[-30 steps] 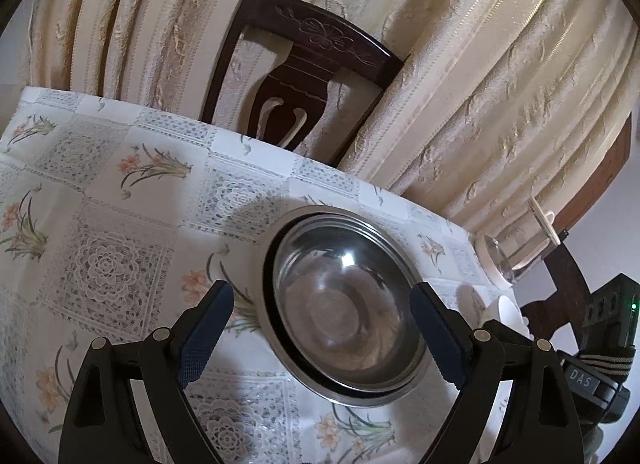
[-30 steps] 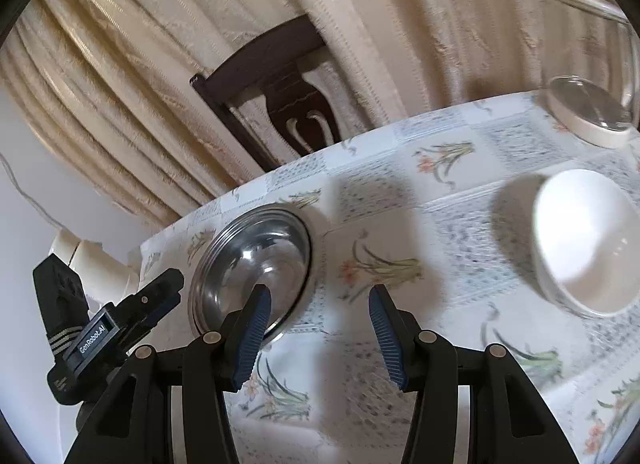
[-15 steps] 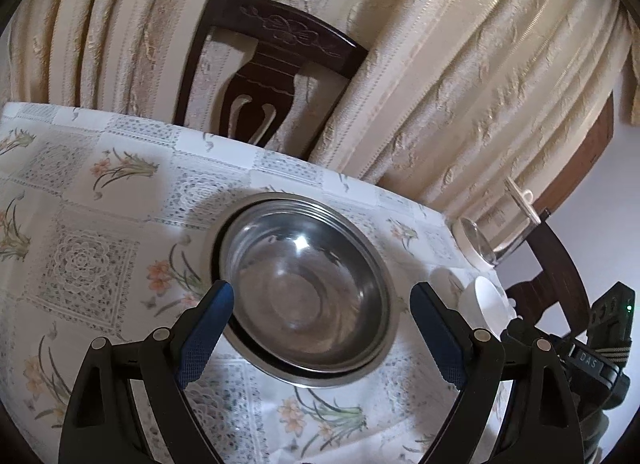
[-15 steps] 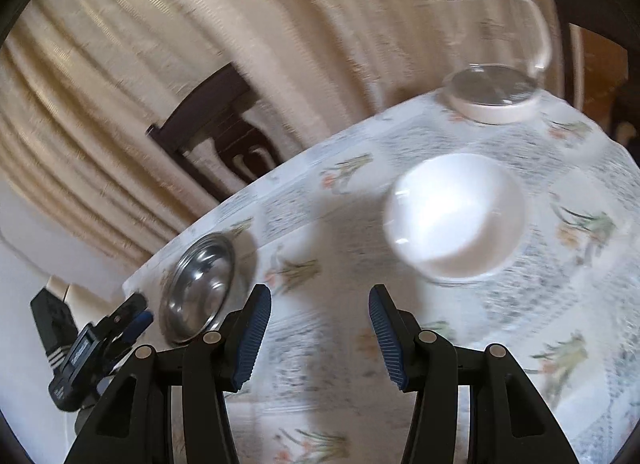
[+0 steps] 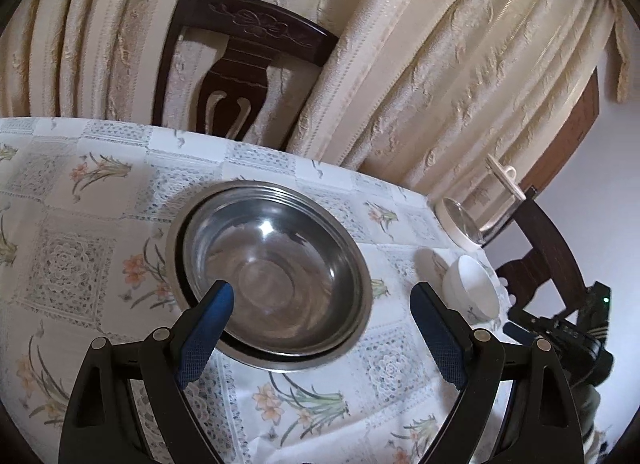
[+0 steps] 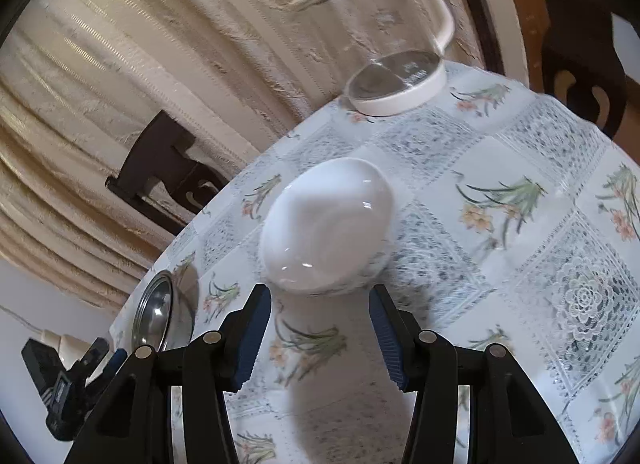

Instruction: Organize plates and bowls

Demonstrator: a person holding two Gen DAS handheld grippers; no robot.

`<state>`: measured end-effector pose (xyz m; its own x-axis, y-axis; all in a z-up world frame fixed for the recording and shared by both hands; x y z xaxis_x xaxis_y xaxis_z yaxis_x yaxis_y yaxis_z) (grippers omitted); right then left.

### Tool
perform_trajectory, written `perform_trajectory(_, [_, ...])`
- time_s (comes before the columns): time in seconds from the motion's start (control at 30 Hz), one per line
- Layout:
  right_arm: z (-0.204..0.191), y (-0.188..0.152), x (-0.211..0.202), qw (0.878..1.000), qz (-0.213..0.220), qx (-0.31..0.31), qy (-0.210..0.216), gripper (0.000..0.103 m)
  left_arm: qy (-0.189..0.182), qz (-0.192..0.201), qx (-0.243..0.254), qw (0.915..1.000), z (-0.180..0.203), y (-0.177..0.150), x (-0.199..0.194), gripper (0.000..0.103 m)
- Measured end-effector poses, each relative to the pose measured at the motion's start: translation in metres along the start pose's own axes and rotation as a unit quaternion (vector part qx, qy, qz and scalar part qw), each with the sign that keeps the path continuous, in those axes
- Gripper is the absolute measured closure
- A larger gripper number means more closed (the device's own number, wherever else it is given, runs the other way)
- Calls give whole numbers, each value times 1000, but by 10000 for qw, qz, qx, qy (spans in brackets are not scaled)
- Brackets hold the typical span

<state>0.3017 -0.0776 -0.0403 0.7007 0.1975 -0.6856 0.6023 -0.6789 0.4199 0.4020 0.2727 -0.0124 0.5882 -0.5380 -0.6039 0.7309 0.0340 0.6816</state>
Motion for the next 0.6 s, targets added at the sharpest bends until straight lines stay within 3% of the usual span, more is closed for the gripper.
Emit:
perform_trajectory(0.17, [17, 10, 3, 9997, -21, 192, 157, 49, -302, -114, -71, 9995, 13, -5, -2, 13])
perform_trajectory(0.37, [11, 16, 17, 9992, -24, 226, 336, 49, 31, -470, 492, 9977, 47, -1, 14, 13])
perform_trajectory(0.6, [19, 26, 30, 9992, 119, 282, 275, 47, -157, -883, 967, 9913, 97, -2, 46, 13])
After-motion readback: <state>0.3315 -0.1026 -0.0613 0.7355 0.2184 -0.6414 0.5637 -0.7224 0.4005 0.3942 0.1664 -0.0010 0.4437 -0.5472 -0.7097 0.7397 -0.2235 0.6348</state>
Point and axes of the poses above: each gripper's, at about its wrist camera, not at the fingertips, and x roughly the way its jaws point, z to its right, y to its top, the point moved 5 cm from there along x, roughly the way its jaws point, and after that the axes turned 7 degrees about x, right-handed, at the moved point
